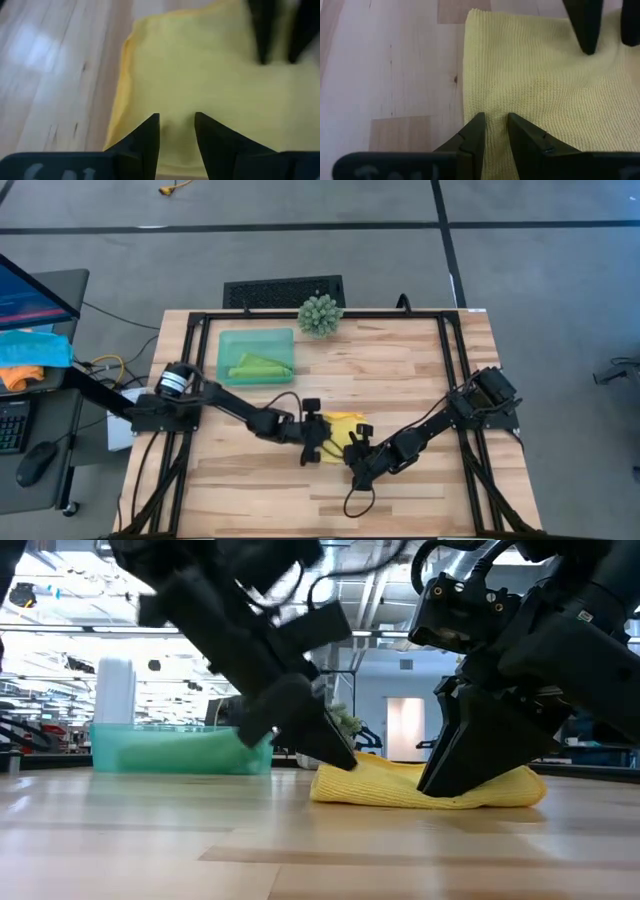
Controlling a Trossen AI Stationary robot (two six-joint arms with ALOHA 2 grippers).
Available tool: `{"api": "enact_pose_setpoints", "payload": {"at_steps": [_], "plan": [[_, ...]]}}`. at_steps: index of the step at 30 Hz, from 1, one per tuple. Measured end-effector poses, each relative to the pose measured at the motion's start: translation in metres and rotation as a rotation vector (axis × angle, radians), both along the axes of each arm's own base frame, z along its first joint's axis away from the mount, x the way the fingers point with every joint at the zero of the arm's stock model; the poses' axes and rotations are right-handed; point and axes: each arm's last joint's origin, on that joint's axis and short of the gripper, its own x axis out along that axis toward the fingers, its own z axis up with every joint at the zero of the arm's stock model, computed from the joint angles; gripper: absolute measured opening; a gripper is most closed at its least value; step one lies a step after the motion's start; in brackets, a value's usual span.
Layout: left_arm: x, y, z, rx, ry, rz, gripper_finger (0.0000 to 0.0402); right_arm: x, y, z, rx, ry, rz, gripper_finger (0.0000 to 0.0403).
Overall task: Roll microfiber towels into tight, uniform cylinder then place into a basket
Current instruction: Fold the yellow towel
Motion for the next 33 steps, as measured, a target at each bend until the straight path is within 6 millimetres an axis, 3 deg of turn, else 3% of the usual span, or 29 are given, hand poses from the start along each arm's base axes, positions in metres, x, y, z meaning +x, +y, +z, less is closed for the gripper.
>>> {"api": "enact_pose_setpoints", "payload": {"at_steps": [6, 17, 28, 33], "plan": [[0.002, 0.014, -0.010, -0.059, 0.055, 0.032, 0.0116, 0.000, 0.000, 0.000, 0.000, 0.001, 0.000, 0.0108], [-0.002, 0.007, -0.012, -0.046, 0.076, 0.040, 0.0116, 0.000, 0.000, 0.000, -0.001, -0.001, 0.000, 0.0108], [-0.004, -0.005, -0.004, 0.049, 0.054, -0.009, 0.0116, 0.000, 0.000, 0.000, -0.001, -0.002, -0.001, 0.0108], [-0.010, -0.013, 0.015, 0.063, 0.021, -0.016, 0.0116, 0.000, 0.000, 0.000, -0.001, -0.002, -0.001, 0.0108]]}}
